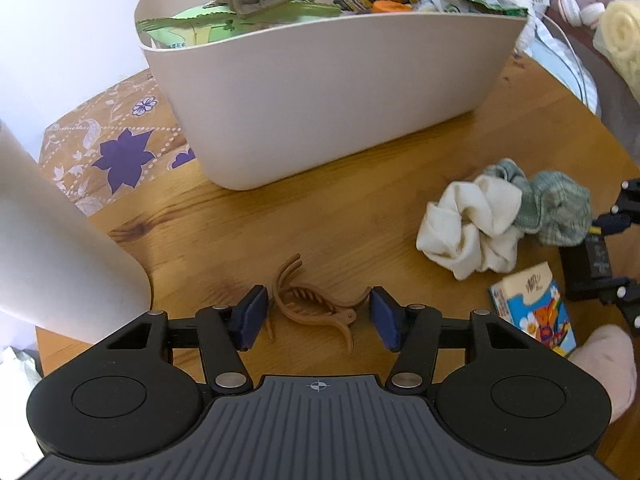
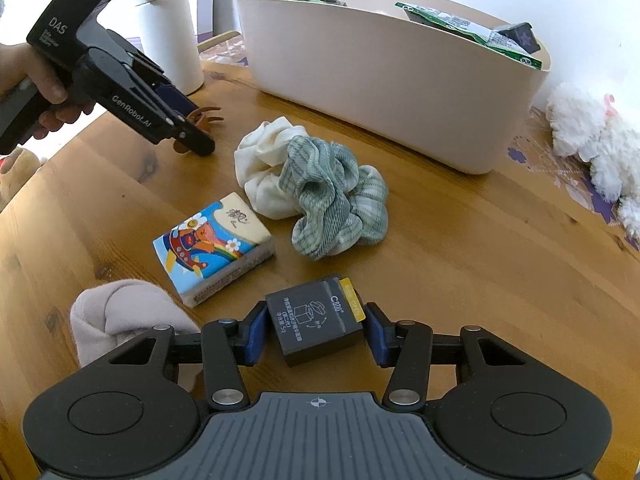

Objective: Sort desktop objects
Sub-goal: 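Close left tool on the brown hair claw while right tool grasps the black box, then carry the hair claw with left tool over the basket while right tool carries the black box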

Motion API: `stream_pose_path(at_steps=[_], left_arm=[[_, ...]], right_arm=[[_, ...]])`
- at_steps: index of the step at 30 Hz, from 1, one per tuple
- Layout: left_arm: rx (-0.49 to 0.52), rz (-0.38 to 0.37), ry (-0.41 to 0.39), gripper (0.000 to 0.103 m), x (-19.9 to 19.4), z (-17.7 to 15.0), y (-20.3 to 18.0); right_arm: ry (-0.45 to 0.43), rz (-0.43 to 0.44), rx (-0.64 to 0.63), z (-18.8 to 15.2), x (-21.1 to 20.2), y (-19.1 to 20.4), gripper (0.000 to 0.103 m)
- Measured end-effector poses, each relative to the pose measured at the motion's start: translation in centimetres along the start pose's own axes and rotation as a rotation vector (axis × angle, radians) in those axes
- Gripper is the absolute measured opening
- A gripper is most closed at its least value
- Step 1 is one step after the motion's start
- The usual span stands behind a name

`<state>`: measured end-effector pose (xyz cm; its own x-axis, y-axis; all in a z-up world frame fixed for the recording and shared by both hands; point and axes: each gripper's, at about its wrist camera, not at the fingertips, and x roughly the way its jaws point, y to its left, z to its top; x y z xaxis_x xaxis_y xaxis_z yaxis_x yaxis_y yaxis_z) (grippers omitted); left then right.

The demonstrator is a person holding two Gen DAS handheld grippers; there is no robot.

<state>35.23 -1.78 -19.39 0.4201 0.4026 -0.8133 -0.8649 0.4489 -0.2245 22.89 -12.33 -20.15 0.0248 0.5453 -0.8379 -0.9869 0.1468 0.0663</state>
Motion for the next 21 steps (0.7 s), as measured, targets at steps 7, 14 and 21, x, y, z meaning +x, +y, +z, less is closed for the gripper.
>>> stream_pose_path(at_steps=[7, 14, 21], left_arm=[[-0.002, -0.027, -0.022, 0.057, -1.1, -0.8, -1.3], [0.027, -0.051, -0.073, 0.057, -3.6, 0.1, -2.2], [0.036, -0.020, -0.137, 0.057, -6.7, 2.2, -1.6]], right_arm=[[-0.028, -0.003, 0.050, -0.7, -1.4, -0.9, 0.047], [-0.069, -0.018, 0.050, 0.0, -3.4, -2.3, 0.047], [-0.149, -0.061, 0.036, 2.5, -6.1, -5.0, 0.047]])
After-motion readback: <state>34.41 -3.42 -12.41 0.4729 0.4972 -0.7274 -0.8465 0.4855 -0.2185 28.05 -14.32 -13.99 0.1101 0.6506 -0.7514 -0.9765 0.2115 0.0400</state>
